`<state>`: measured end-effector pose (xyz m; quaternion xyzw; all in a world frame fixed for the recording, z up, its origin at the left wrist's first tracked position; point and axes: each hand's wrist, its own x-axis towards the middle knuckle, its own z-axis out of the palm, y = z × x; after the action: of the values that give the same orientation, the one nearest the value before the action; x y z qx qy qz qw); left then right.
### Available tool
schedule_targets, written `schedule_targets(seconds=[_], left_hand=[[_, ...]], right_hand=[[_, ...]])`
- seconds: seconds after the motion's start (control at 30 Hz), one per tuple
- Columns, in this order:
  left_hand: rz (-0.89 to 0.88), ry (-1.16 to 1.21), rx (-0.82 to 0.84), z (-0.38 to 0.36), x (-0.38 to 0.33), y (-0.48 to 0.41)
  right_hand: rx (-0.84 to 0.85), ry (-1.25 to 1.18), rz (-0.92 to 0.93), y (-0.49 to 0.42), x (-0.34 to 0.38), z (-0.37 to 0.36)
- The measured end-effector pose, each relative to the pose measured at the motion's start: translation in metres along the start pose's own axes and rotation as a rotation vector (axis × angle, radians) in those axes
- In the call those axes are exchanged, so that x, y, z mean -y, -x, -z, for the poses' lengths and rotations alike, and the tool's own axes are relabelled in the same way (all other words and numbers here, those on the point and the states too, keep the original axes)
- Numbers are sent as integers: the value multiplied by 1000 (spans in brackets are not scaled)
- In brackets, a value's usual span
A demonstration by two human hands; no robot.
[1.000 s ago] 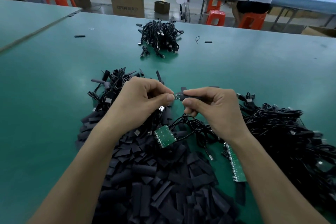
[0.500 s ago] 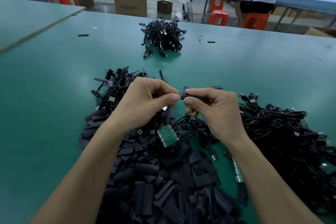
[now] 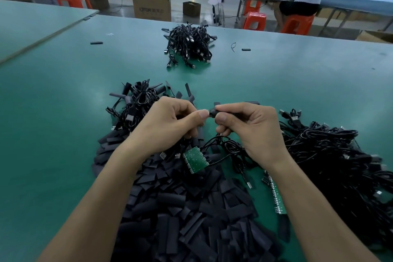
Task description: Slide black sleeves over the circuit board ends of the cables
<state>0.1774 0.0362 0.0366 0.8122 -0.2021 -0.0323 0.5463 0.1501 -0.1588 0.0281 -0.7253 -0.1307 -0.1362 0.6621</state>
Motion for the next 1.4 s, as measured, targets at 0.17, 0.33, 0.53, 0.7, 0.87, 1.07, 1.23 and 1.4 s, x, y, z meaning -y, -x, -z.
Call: schedule_targets(seconds=[0.17, 0.33, 0.53, 0.7, 0.87, 1.07, 1.23, 1.4], left_hand=[[-46, -62, 13, 0, -4, 1], [-85, -96, 41, -1, -3, 2], [-69, -86, 104, -5, -6, 1], [-53, -73, 97, -4, -4, 2], [-76, -108, 45, -8, -5, 1], [-94, -58, -17, -10, -2, 0], [-68, -47, 8, -14, -2, 0], [-49, 4, 18, -15, -7, 1]], right_hand=[[16, -22, -21, 0, 4, 3], [69, 21, -18, 1, 6, 3], [22, 14, -7, 2, 4, 0], [-234, 0, -8, 3, -1, 0], [-245, 35, 47, 7, 0, -9], [-241, 174, 50, 8, 3, -13], [-231, 128, 50, 8, 8, -17], [-312, 61, 75, 1, 14, -18]])
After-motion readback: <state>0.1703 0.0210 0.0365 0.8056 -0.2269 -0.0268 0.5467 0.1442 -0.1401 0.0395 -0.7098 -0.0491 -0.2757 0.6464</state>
